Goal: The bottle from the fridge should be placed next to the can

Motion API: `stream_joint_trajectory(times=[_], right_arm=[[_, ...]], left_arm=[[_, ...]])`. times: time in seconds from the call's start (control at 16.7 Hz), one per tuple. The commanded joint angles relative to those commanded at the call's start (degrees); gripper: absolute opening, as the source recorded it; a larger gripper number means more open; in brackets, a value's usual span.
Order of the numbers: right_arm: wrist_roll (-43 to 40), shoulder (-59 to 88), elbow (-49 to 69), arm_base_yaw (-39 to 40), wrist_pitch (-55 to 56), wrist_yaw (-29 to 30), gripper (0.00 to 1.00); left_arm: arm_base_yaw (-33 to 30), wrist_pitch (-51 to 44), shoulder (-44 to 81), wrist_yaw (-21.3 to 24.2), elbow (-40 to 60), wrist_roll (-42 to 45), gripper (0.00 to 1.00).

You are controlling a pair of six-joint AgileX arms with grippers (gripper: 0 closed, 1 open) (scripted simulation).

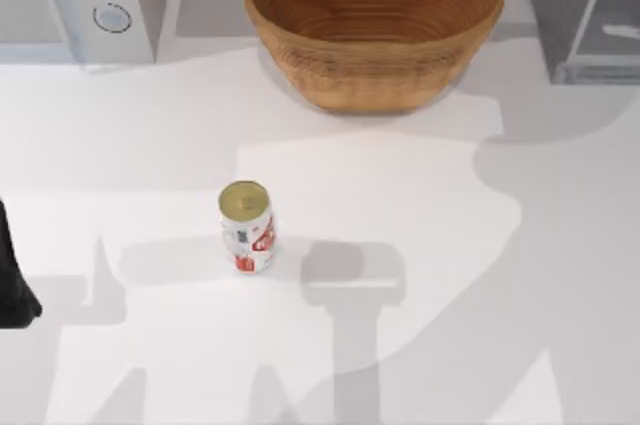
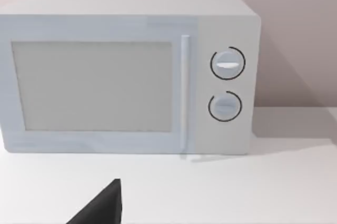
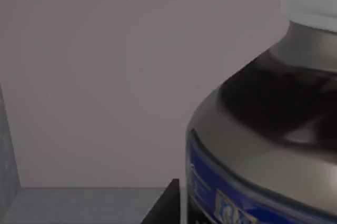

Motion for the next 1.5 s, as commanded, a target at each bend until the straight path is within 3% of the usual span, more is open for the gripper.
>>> stream_joint_trajectory(times=[0.48,1.08,1.5], right_arm=[[0.1,-2.5,-1.9,-0.6,-0.1,-0.3,0.0],[0.2,-22.8,-33.3,-5.0,9.9,-5.3,0.0],[0.3,-24.6,-35.5,-5.0,11.0,-5.7,0.0]], left_arm=[[0.0,0.0,0.0,0.0,0.0,0.0,1.0],[0.0,0.0,0.0,0.0,0.0,0.0,1.0],[0.0,0.0,0.0,0.0,0.0,0.0,1.0]])
